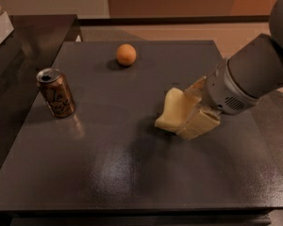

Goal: Move sponge near orange can

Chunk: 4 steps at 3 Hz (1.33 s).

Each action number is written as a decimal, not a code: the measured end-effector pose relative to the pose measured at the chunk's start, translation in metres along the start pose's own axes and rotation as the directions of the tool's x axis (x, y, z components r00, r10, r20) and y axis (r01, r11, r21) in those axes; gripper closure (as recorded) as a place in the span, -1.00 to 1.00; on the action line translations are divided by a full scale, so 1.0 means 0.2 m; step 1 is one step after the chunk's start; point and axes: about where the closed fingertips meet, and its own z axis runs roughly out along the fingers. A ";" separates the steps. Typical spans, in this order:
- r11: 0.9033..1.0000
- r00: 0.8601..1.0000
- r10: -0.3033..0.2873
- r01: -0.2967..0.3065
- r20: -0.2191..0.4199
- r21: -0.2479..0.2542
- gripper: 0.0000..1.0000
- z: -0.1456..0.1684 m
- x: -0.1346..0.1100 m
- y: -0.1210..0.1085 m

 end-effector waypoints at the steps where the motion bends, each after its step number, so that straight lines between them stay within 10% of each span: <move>1: 0.997 0.998 -0.066 0.067 0.012 -0.036 1.00 0.12 -0.20 -0.05; 4: 0.961 0.969 -0.237 0.243 0.064 -0.129 1.00 0.50 -0.75 -0.06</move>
Offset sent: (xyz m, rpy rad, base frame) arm 0.0697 0.1383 -0.0042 0.0170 -0.0102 0.2458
